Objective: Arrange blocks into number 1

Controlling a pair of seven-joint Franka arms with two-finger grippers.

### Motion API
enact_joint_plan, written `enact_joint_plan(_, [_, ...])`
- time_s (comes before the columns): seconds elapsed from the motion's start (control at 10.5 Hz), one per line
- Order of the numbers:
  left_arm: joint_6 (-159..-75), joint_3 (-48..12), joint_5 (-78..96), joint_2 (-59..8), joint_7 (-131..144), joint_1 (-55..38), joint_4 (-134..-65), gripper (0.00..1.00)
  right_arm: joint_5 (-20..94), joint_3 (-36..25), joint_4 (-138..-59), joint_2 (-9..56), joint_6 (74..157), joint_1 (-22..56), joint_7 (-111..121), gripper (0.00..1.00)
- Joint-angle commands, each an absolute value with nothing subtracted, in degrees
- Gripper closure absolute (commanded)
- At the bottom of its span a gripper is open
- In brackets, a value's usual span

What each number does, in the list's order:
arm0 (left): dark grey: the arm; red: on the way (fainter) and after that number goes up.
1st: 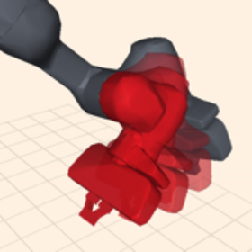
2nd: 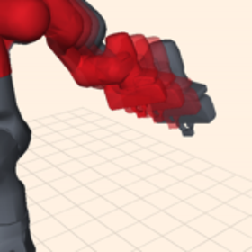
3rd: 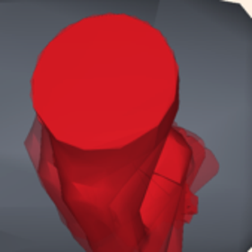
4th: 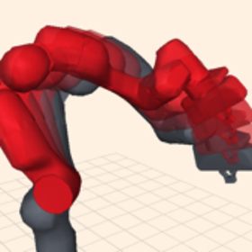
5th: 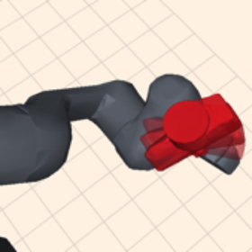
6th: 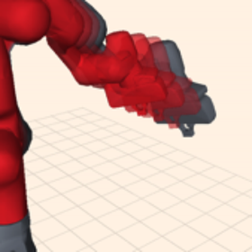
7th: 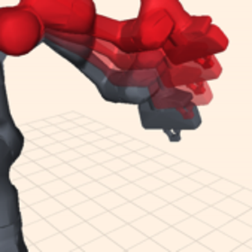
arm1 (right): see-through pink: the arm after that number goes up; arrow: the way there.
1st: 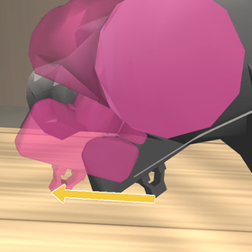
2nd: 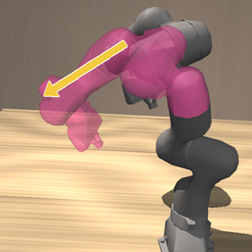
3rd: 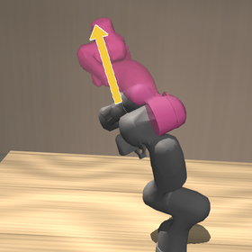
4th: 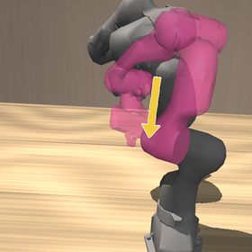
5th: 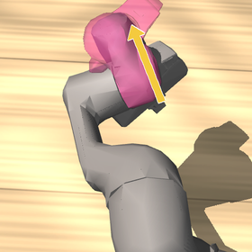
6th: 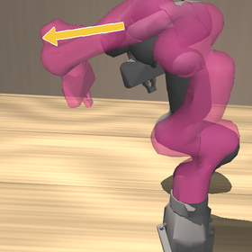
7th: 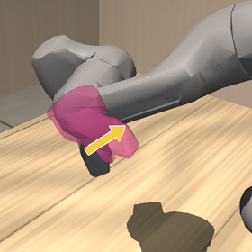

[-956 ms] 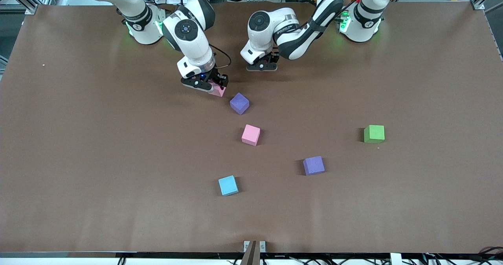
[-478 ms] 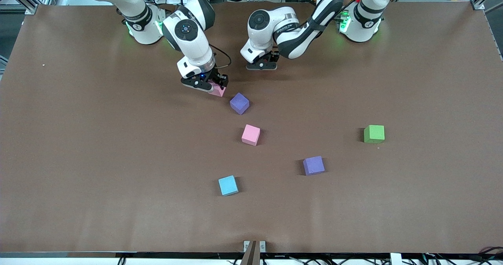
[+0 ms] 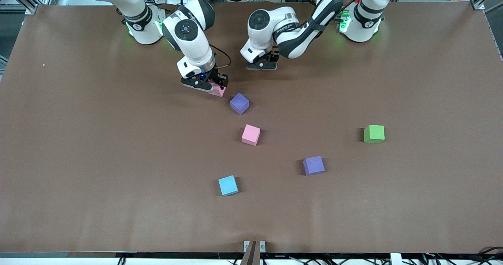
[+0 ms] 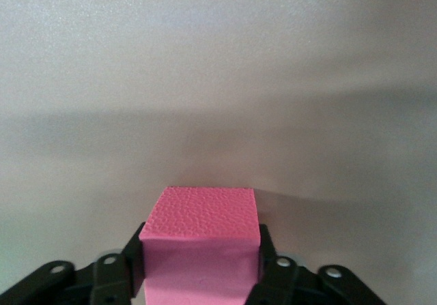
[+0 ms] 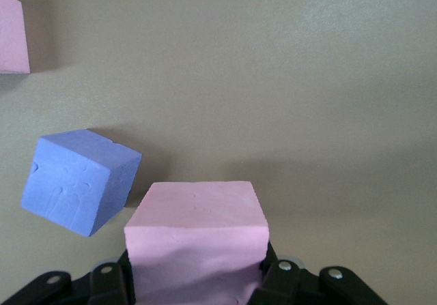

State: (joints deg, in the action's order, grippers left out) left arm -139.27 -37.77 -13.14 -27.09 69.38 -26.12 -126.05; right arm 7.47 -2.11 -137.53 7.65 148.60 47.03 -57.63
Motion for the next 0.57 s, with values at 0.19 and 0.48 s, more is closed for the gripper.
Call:
enact_joint_plan(0.19, [-139.92,-38.58,-14.77,-25.85,71.37,-24.7,-126.39,0.0,6.77,-2.2,-139.31,5.27,148.54,47.29,-57.39,0.43])
enact_joint_plan(0.48, [-137.91,-38.5,-14.59,-21.02,71.46,-21.2,-124.28,0.0,6.77,-2.2,-139.31,5.27,148.54,47.29,-57.39,0.43])
